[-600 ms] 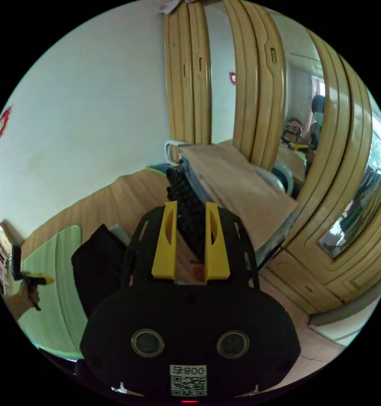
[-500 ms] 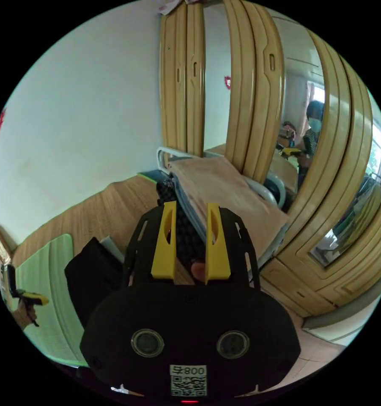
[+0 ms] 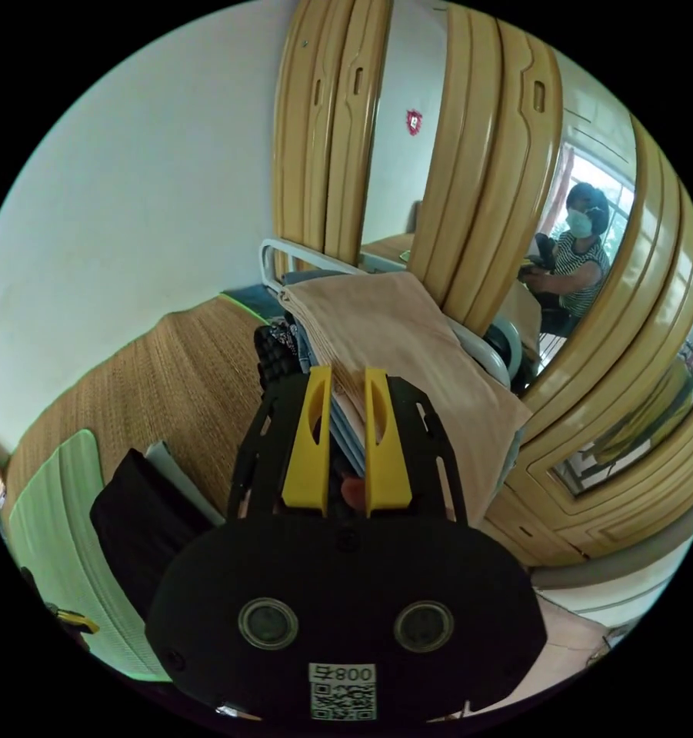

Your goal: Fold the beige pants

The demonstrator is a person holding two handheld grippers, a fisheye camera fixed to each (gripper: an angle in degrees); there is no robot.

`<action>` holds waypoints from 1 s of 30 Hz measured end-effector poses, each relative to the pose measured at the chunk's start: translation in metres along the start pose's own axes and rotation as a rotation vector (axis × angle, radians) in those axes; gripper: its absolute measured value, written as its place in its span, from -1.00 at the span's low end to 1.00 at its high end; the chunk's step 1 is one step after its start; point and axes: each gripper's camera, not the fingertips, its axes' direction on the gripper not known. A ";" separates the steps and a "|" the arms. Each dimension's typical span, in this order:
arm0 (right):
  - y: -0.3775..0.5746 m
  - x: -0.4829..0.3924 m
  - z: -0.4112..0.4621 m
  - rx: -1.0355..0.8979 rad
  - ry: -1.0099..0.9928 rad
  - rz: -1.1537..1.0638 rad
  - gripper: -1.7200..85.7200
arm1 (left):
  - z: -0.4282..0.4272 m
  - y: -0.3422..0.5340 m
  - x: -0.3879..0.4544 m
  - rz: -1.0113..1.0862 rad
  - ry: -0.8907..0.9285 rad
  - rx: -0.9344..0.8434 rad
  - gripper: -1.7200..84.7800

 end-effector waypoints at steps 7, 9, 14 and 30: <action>0.015 -0.021 -0.004 -0.007 0.073 -0.042 -0.82 | 0.004 0.052 -0.029 -0.026 0.022 -0.015 -0.96; 0.022 -0.016 -0.007 0.003 0.031 -0.003 -0.85 | 0.003 0.066 -0.036 -0.035 0.032 -0.017 -0.96; 0.040 0.017 -0.016 -0.012 -0.196 0.172 -0.90 | -0.002 0.112 -0.056 -0.050 0.046 -0.033 -0.96; 0.134 0.011 -0.191 0.400 -1.071 0.180 -0.94 | -0.056 0.271 -0.087 0.001 0.116 0.128 -0.95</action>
